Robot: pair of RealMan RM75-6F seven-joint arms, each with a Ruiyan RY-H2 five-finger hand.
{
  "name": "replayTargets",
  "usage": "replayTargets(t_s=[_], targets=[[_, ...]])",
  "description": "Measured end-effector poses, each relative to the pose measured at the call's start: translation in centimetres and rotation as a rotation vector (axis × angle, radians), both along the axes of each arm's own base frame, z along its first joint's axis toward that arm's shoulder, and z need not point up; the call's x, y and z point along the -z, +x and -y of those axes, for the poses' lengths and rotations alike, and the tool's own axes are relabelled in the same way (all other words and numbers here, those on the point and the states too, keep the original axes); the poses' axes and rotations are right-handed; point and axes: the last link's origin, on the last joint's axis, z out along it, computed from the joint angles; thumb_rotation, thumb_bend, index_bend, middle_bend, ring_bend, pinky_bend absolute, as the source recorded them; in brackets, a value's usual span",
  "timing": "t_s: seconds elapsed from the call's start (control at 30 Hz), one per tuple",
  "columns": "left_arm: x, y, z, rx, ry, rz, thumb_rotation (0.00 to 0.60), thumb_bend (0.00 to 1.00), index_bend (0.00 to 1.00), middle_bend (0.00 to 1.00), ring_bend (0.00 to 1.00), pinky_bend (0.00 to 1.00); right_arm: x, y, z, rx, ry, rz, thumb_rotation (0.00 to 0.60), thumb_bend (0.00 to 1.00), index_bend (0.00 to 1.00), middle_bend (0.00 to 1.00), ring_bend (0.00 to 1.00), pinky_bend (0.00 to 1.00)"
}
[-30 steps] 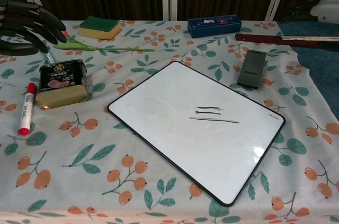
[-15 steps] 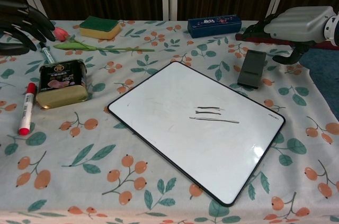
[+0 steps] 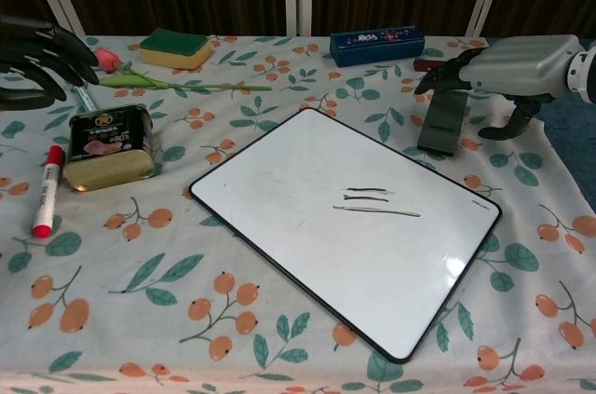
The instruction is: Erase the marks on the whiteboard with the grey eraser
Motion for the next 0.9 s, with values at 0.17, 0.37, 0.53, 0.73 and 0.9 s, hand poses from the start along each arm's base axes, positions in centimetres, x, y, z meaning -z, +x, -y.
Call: replayTargets(t_s=[0.17,0.37,0.53,0.73,0.9], targets=[[-0.1,-0.1,0.0,-0.003,0.004,-0.002,0.506,0.27,0.27,0.28,0.23,0.28,0.7,0.2,0.1,0.007,0.012,0.025,0.600,0.30,0.00,0.04,0.00,0.00],[-0.2,-0.4,0.0,-0.012,0.005,-0.006,0.502,0.27,0.27,0.28,0.22,0.28,1.3,0.1,0.1,0.007,0.024,0.043,0.600,0.31,0.00,0.11,0.00,0.01],[-0.1,-0.6,0.0,-0.015,0.002,-0.009,0.504,0.27,0.27,0.28,0.21,0.27,1.3,0.3,0.2,-0.010,0.021,0.049,0.600,0.31,0.00,0.19,0.02,0.04],[0.0,-0.8,0.0,-0.019,0.001,-0.005,0.503,0.27,0.28,0.28,0.21,0.27,1.3,0.1,0.2,-0.015,0.013,0.044,0.600,0.31,0.01,0.22,0.05,0.05],[0.0,-1.0,0.1,-0.026,0.004,0.001,0.501,0.27,0.28,0.28,0.19,0.27,1.6,-0.3,0.1,-0.002,0.011,0.042,0.600,0.31,0.03,0.22,0.05,0.06]])
